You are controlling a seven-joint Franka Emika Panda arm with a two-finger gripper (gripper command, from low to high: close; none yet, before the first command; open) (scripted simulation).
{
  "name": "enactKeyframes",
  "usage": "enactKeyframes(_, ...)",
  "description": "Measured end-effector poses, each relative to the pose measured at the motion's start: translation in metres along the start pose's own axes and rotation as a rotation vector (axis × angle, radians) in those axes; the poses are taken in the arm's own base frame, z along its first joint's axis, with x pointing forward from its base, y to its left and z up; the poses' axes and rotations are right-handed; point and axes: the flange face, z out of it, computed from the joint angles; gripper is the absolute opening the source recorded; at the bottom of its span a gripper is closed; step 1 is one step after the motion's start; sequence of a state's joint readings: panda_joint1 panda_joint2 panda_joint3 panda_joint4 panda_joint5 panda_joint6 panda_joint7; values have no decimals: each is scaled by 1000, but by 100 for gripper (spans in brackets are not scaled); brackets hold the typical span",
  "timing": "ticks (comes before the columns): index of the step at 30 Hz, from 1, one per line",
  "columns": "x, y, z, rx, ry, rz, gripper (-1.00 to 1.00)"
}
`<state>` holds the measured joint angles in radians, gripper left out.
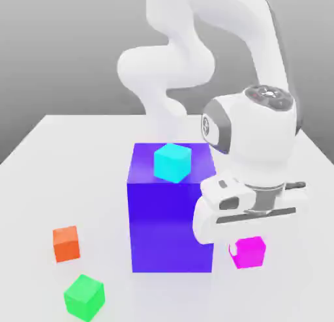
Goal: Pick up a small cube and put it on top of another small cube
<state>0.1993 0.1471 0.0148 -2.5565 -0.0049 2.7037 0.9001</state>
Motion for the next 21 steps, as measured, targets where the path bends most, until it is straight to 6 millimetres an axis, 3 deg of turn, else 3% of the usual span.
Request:
enactKeyframes(6, 86, 67, -13, 0, 0, 204, -100)
enactKeyframes(12, 156, 156, -27, 1, -1, 408, -100)
enactKeyframes(14, 167, 173, -17, 1, -1, 443, -100)
enactKeyframes(17, 170, 178, 20, 1, 0, 454, -100)
enactKeyframes(18, 169, 179, 30, 0, 0, 455, 100)
enactKeyframes(21, 169, 179, 30, 0, 0, 455, 100)
